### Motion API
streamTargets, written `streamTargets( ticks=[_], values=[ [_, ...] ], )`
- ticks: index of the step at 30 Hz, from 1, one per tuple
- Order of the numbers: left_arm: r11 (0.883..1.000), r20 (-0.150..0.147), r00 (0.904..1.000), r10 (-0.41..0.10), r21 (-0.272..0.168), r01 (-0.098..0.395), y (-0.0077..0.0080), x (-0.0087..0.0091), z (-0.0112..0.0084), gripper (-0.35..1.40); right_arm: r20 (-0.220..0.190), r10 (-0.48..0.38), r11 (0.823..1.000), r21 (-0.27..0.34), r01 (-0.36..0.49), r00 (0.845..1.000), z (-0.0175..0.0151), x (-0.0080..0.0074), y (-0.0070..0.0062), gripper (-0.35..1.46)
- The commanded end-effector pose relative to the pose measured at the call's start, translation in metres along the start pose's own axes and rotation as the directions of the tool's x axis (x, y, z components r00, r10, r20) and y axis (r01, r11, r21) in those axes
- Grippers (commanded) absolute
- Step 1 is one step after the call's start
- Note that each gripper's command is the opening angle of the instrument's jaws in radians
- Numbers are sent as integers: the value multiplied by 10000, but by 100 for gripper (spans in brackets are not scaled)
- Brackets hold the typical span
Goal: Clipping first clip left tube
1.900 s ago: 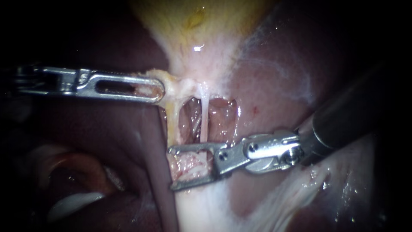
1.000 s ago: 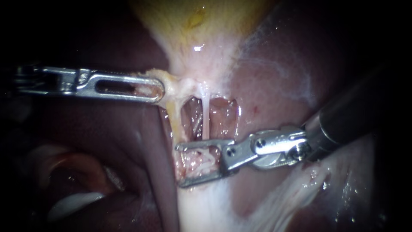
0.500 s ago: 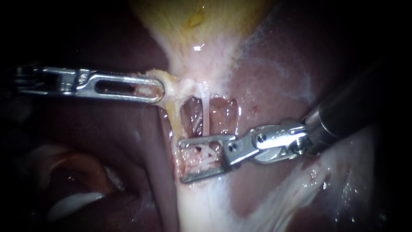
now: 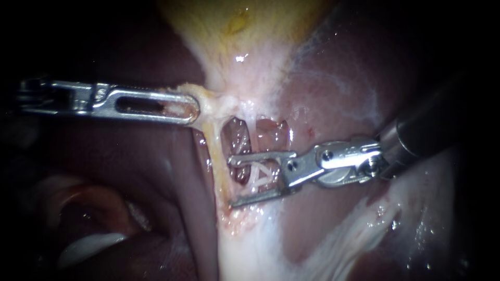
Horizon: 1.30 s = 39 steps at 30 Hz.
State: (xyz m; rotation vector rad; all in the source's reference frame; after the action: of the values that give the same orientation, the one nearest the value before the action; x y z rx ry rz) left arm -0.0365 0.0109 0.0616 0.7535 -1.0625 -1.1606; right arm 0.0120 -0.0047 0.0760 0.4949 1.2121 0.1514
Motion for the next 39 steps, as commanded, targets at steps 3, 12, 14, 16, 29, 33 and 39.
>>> streamTargets(
  ticks=[3,12,14,16,29,33,39],
  values=[
    [10000,6,10000,2,-4,-2,0,0,0,-35,-2,-1,10000,0,1,10000,2,1,-2,50],
    [10000,6,10000,0,-3,0,0,0,0,-35,-19,-32,9999,147,32,10000,14,9,-14,50],
    [10000,5,10000,1,-3,-1,0,0,0,-35,-31,-44,9997,225,44,10000,19,12,-19,50],
    [10000,5,10000,0,-3,0,0,0,0,-35,-41,-56,9995,304,58,10000,23,16,-23,50],
    [10000,3,10000,-2,0,2,-1,-1,0,-35,-85,-182,9966,808,189,9998,52,23,-43,50],
    [10000,5,10000,-2,-2,2,-1,-1,1,-35,-123,-85,9954,957,97,9999,61,24,-43,50],
    [10000,6,10000,-3,-3,3,-1,-1,1,-35,-239,126,9922,1246,-95,9996,74,25,-43,50]
  ],
)
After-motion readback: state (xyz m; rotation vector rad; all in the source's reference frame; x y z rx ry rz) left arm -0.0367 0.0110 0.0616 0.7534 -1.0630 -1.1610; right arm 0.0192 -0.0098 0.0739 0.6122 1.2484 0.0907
